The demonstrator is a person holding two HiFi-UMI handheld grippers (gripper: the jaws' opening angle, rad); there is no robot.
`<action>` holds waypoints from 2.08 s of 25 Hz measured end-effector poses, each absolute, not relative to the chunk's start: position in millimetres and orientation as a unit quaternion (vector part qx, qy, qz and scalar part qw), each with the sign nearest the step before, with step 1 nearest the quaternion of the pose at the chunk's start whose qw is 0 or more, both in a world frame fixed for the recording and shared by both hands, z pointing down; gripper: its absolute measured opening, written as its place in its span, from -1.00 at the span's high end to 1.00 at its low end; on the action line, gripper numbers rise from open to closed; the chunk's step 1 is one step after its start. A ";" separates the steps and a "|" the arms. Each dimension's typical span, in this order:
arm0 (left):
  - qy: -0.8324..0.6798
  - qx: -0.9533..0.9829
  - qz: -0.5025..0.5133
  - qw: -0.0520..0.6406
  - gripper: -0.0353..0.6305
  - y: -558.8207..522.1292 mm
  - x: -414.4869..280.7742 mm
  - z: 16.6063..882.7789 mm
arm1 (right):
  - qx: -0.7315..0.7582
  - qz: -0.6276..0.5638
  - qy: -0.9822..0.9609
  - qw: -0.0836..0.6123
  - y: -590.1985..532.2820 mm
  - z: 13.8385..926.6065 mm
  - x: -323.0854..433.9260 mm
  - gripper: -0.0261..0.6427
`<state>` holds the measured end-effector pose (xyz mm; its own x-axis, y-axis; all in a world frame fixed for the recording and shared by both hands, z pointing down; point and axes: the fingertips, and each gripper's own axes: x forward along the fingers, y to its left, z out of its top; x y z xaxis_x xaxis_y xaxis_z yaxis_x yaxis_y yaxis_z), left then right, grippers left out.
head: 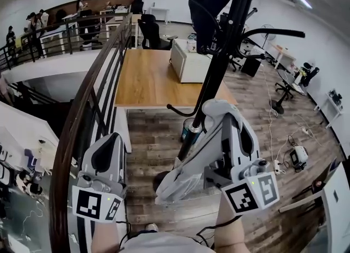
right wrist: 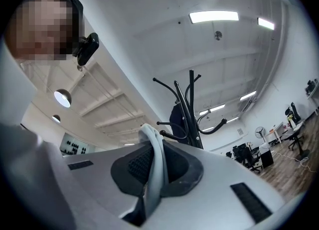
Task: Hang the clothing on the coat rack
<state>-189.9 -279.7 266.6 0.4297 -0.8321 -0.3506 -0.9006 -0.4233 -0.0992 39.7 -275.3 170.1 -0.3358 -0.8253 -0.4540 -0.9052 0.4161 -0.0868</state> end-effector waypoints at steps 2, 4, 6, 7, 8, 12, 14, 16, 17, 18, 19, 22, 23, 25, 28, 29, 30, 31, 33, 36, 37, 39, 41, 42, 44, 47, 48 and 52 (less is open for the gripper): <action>0.514 -0.838 0.126 0.136 0.88 -286.6 -192.9 268.3 | -0.533 0.096 0.810 0.224 -282.4 159.7 35.4 0.90; 0.509 -0.840 0.128 0.135 0.87 -290.9 -194.4 270.8 | -0.536 0.102 0.807 0.225 -288.4 150.9 32.8 0.90; 0.505 -0.843 0.131 0.132 0.87 -295.3 -195.1 273.9 | -0.541 0.109 0.804 0.224 -294.4 142.9 31.7 0.90; 0.503 -0.844 0.132 0.130 0.87 -297.9 -195.6 275.1 | -0.542 0.112 0.802 0.223 -297.8 138.1 31.2 0.90; 0.501 -0.845 0.134 0.128 0.88 -300.7 -196.1 275.8 | -0.544 0.116 0.800 0.223 -301.4 132.8 30.8 0.90; 0.500 -0.847 0.136 0.121 0.88 -308.2 -199.6 277.4 | -0.548 0.133 0.797 0.218 -311.9 111.4 27.4 0.90; 0.502 -0.846 0.137 0.120 0.88 -308.4 -202.4 279.1 | -0.545 0.141 0.797 0.218 -312.9 102.6 23.4 0.90; 0.502 -0.845 0.140 0.119 0.87 -309.2 -203.9 280.4 | -0.544 0.150 0.796 0.220 -314.6 93.8 20.1 0.90; 0.502 -0.845 0.142 0.119 0.87 -309.9 -203.8 280.2 | -0.544 0.155 0.795 0.221 -316.3 88.9 19.3 0.90; 0.501 -0.845 0.143 0.119 0.88 -310.3 -203.3 279.4 | -0.545 0.158 0.794 0.221 -318.3 83.6 19.1 0.90; 0.501 -0.845 0.144 0.119 0.88 -310.4 -202.6 278.1 | -0.546 0.162 0.792 0.220 -320.6 78.1 19.1 0.90; 0.501 -0.845 0.143 0.118 0.88 -310.6 -202.3 275.5 | -0.554 0.168 0.786 0.216 -329.7 65.1 20.4 0.90; 0.502 -0.845 0.143 0.118 0.88 -311.1 -203.6 275.7 | -0.556 0.170 0.785 0.214 -333.3 63.1 19.9 0.90; 0.505 -0.843 0.145 0.117 0.87 -312.6 -208.2 277.1 | -0.556 0.171 0.786 0.209 -340.4 62.4 15.7 0.90; 0.509 -0.840 0.147 0.115 0.88 -315.6 -215.8 278.2 | -0.555 0.168 0.790 0.198 -349.7 65.4 6.8 0.90; 0.510 -0.840 0.147 0.114 0.88 -316.7 -217.0 278.5 | -0.557 0.170 0.790 0.193 -352.6 66.9 5.2 0.90; 0.511 -0.839 0.146 0.113 0.88 -317.8 -217.5 279.0 | -0.561 0.173 0.788 0.187 -355.6 69.2 5.0 0.90; 0.512 -0.839 0.146 0.113 0.88 -318.7 -217.7 280.0 | -0.566 0.175 0.785 0.181 -358.5 72.2 5.2 0.90; 0.513 -0.838 0.145 0.113 0.88 -320.3 -218.6 283.3 | -0.574 0.177 0.781 0.170 -363.8 80.3 4.9 0.90; 0.513 -0.839 0.145 0.113 0.88 -324.0 -220.7 289.3 | -0.582 0.180 0.778 0.155 -370.5 93.2 2.4 0.90; 0.512 -0.839 0.144 0.112 0.87 -324.8 -220.7 289.6 | -0.584 0.179 0.777 0.152 -372.3 95.9 2.4 0.90; 0.512 -0.840 0.143 0.110 0.88 -325.9 -219.9 288.2 | -0.588 0.175 0.776 0.149 -375.7 100.5 4.6 0.90; 0.512 -0.840 0.142 0.109 0.88 -327.7 -219.6 288.3 | -0.590 0.171 0.775 0.146 -379.1 105.5 5.5 0.90; 0.512 -0.840 0.142 0.109 0.87 -328.8 -220.2 289.1 | -0.591 0.170 0.775 0.144 -380.7 108.3 4.8 0.90; 0.511 -0.841 0.142 0.108 0.88 -330.8 -222.2 290.6 | -0.594 0.169 0.775 0.138 -383.6 113.9 2.3 0.90; 0.510 -0.842 0.142 0.107 0.88 -332.0 -223.2 290.0 | -0.598 0.166 0.773 0.129 -386.8 120.3 1.2 0.90; 0.510 -0.842 0.141 0.106 0.87 -332.3 -222.5 289.4 | -0.599 0.164 0.773 0.127 -388.1 122.1 1.7 0.90; 0.509 -0.843 0.138 0.103 0.88 -335.4 -219.4 289.5 | -0.603 0.156 0.774 0.116 -396.6 130.8 3.2 0.90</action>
